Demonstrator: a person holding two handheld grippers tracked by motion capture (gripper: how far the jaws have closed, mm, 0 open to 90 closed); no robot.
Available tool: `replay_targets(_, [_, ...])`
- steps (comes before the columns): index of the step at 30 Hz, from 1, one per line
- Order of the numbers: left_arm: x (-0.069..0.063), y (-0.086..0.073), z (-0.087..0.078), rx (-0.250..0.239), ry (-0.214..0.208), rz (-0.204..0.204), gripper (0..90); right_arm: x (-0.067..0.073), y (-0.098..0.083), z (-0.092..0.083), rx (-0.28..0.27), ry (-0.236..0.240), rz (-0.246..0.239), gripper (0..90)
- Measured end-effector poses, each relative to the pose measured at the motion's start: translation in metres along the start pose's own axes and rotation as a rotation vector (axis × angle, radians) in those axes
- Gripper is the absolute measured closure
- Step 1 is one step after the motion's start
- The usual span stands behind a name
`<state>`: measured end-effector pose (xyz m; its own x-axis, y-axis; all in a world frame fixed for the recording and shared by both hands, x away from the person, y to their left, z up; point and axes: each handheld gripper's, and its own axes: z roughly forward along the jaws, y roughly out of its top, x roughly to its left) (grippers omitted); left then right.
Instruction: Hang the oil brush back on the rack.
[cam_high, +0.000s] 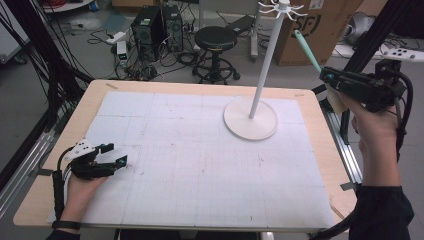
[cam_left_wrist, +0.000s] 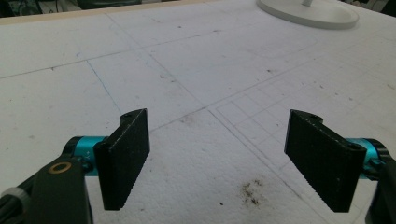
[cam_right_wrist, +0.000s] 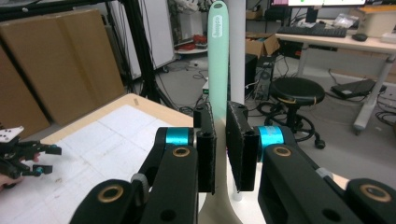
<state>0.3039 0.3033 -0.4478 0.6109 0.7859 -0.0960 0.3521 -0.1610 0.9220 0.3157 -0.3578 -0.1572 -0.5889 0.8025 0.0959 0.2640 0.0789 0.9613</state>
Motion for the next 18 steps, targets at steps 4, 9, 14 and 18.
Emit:
replay_targets(4, [0.0,0.0,0.0,0.002,0.002,0.004,22.8,0.001,0.007,-0.001,0.003,-0.009,-0.001,82.8])
replay_targets(9, [0.0,0.0,0.0,0.003,0.002,0.009,22.8,0.001,0.013,0.001,0.008,-0.021,-0.007,82.8])
replay_targets(14, [0.0,0.0,0.0,0.002,0.001,0.009,22.8,0.002,0.019,0.002,0.004,-0.028,-0.004,82.8])
replay_targets(18, [0.0,0.0,0.0,0.002,0.001,0.01,22.8,0.003,0.022,0.004,0.003,-0.032,-0.004,82.8])
